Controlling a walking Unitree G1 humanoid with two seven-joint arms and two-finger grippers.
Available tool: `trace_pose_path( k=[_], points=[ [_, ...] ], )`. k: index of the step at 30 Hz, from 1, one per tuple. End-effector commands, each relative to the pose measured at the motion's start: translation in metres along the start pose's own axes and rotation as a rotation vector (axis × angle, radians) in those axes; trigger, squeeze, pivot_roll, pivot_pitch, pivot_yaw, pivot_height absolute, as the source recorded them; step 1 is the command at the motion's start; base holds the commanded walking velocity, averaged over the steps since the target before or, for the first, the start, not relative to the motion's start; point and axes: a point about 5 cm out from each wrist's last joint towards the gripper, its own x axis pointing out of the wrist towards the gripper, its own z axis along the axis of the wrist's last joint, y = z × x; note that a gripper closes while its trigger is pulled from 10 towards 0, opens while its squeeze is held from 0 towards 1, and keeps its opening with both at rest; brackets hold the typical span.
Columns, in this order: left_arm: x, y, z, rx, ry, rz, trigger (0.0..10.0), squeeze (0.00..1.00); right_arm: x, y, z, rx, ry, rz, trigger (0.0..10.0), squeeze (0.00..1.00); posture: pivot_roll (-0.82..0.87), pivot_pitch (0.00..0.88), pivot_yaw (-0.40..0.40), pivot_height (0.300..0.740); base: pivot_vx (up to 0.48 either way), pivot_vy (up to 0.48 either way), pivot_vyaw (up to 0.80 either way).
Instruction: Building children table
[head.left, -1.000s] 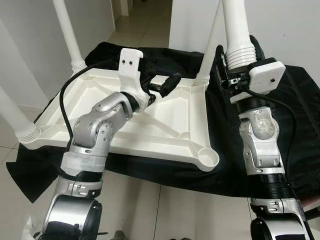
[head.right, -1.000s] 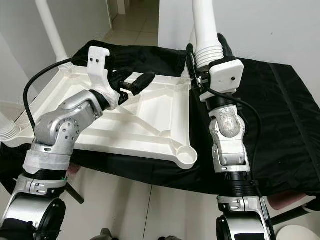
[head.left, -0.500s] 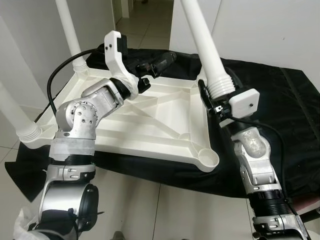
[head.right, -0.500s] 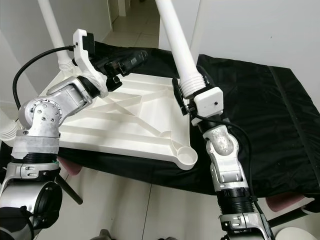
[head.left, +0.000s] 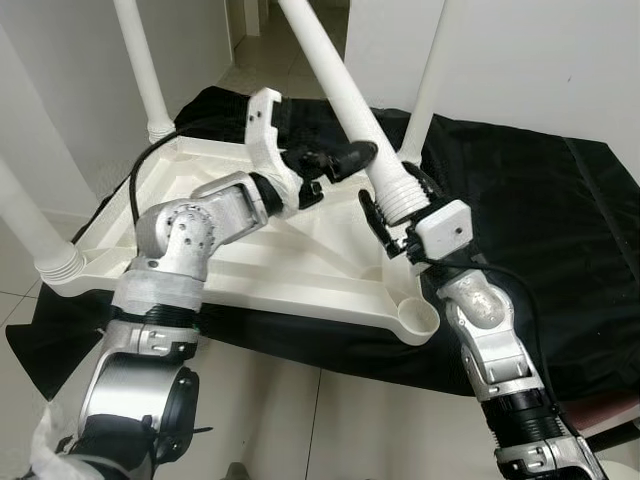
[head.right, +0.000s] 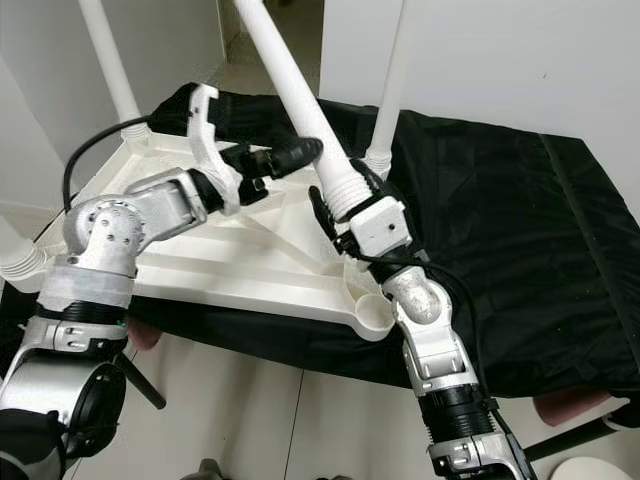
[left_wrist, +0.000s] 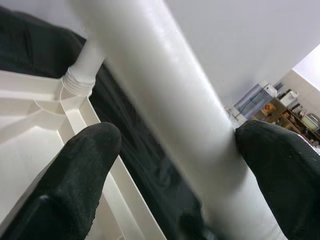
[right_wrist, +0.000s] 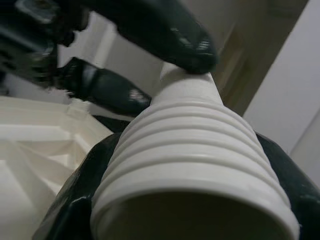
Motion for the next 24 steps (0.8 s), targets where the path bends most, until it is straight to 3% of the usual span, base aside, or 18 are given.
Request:
trace_pose_path(
  k=[1,4,8,13,17,24],
  points=[
    [0.002,-0.020,0.005,-0.007,0.022,-0.327,10.0,0.00,0.001,0.005,0.004,-0.022,-0.031,0.023,10.0,0.00,-0.06,0.000,-0.011,0.740,0.000,0.000,0.00],
    [0.003,-0.019,0.007,-0.027,0.020,-0.319,10.0,0.00,0.000,0.007,0.003,-0.024,-0.028,0.030,10.0,0.00,-0.06,0.000,-0.011,0.740,0.000,0.000,0.00],
    [0.007,-0.016,0.014,-0.114,0.008,-0.311,10.0,0.00,-0.003,0.013,0.000,-0.039,-0.019,0.047,10.0,0.00,-0.06,0.000,-0.007,0.740,0.000,0.000,0.00],
    [0.009,-0.009,0.026,-0.181,-0.031,-0.281,10.0,0.00,-0.010,0.017,-0.001,-0.101,-0.015,0.056,10.0,0.00,-0.06,0.000,-0.003,0.740,0.000,0.000,0.00],
    [0.011,0.013,0.035,-0.211,-0.012,-0.129,10.0,0.00,-0.023,0.019,-0.001,-0.142,-0.019,0.004,10.0,0.00,-0.06,0.000,0.000,0.740,0.000,0.000,0.00],
    [0.013,0.023,0.047,-0.236,-0.029,-0.035,10.0,0.00,-0.032,0.018,0.004,-0.203,-0.038,-0.018,10.0,0.00,-0.08,0.000,0.010,0.740,0.000,0.000,0.00]
  ],
)
